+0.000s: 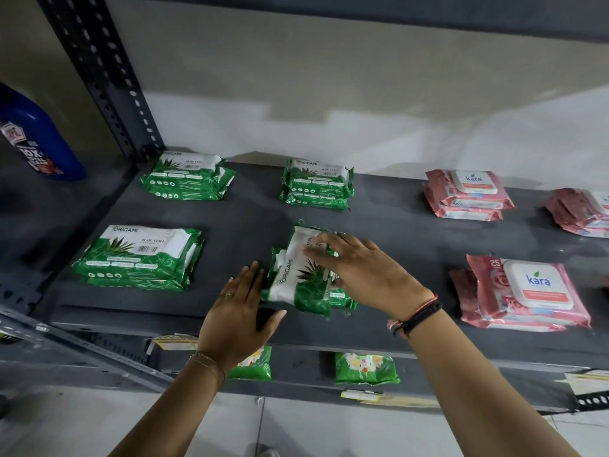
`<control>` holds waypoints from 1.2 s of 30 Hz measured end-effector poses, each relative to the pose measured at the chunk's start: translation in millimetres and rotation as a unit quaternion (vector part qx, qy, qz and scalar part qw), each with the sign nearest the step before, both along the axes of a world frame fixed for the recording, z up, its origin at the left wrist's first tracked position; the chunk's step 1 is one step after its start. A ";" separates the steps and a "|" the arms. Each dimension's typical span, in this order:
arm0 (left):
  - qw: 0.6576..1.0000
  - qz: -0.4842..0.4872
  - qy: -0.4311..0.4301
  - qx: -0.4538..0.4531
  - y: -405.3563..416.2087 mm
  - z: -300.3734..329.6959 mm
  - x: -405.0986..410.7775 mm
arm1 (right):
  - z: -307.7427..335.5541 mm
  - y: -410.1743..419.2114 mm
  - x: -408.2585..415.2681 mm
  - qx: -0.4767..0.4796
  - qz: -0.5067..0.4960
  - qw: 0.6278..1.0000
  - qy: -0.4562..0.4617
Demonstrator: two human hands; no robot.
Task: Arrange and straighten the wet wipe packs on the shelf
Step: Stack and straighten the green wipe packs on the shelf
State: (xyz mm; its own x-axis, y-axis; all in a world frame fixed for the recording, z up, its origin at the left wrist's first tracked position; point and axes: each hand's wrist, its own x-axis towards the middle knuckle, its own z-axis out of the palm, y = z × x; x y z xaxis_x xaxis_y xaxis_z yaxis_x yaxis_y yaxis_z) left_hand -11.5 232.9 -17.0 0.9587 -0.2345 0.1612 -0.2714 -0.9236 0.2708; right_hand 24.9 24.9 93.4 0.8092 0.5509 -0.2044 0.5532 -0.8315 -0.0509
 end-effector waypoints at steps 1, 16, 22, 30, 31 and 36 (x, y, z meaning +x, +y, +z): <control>1.000 0.000 0.002 -0.002 -0.7 0.6 -0.2 | 0.2 1.1 -1.3 0.000 -0.014 1.000 -0.004; 1.000 0.010 0.014 -0.003 -1.4 1.9 -1.0 | 0.2 8.3 18.7 0.022 0.015 0.999 0.020; 0.999 0.030 0.011 0.008 -7.0 15.4 -5.2 | -0.9 14.2 7.8 0.008 -0.045 0.998 -0.041; 1.000 0.008 0.024 0.001 -4.1 12.2 -3.7 | -3.9 4.3 8.6 0.036 -0.031 0.998 0.028; 1.000 0.005 0.023 -0.001 -3.1 9.8 -3.0 | -4.1 3.6 8.7 0.041 -0.028 0.998 0.028; 1.000 0.000 0.024 -0.001 -1.5 4.7 -2.0 | -7.0 0.2 8.2 0.049 -0.022 0.998 0.018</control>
